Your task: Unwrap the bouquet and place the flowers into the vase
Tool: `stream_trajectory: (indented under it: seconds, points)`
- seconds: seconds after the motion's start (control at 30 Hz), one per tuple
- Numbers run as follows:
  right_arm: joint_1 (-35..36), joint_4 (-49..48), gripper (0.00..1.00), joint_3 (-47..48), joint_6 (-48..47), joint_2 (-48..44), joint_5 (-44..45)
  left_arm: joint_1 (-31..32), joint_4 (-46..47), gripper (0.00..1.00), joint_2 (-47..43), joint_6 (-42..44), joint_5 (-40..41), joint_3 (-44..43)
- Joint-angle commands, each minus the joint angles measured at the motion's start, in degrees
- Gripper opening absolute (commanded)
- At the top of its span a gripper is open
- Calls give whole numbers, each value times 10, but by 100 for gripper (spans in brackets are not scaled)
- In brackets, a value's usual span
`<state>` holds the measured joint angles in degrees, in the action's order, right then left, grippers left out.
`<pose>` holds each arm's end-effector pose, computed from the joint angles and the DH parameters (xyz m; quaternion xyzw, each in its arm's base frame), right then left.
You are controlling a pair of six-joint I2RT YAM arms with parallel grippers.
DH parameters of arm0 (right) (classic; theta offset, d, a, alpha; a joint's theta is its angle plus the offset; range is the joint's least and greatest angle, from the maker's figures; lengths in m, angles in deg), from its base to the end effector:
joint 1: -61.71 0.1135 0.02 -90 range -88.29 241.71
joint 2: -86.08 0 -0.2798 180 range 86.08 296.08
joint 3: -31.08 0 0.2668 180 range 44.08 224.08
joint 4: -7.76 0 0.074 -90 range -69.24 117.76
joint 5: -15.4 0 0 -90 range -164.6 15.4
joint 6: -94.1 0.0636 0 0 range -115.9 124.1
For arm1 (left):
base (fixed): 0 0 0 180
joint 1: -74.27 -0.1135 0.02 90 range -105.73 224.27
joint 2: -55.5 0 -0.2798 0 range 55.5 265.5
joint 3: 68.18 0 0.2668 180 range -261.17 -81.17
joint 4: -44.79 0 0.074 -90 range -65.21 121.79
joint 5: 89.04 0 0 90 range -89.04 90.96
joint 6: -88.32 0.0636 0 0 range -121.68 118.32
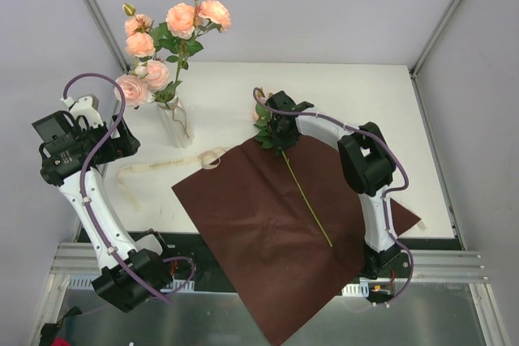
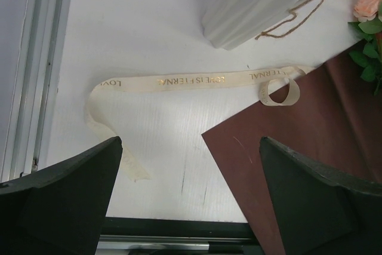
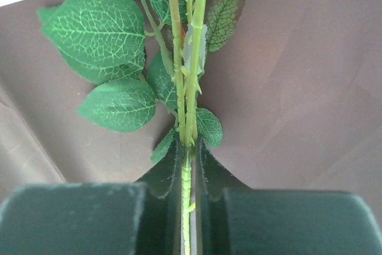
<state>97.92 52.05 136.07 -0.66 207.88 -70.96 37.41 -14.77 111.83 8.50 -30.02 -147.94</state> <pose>0.3972 0.2858 0.1538 -0.3313 0.9094 0.0380 0.2484 0.1904 0.1019 0.3767 -0.0805 0.8639 -0.0441 0.4953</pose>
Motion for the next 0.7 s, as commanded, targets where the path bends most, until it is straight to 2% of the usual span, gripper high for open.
stream_trajectory:
  seconds: [0.0,0.17,0.43,0.53,0.57,0.63,0.67]
  points:
    - [5,7,1,7,16,1,3,-4,-3,99,0,18,-7,-13]
    - [4,-34,1,-11,33,-84,17,-4,-2,99,6,14,-4,-23]
    - [2,-159,1,-37,55,-336,3,-4,-9,99,8,-2,9,-49]
    - [4,-268,1,-78,82,-426,-16,-5,-7,99,10,-35,43,-64]
    - [6,-365,1,-124,87,-449,-27,-8,-8,99,15,-54,46,-71]
    - [20,-491,1,-179,81,-502,-62,-19,-10,99,22,-69,42,-76]
    - [27,-637,1,-223,68,-511,-82,-20,-14,99,24,-75,38,-79]
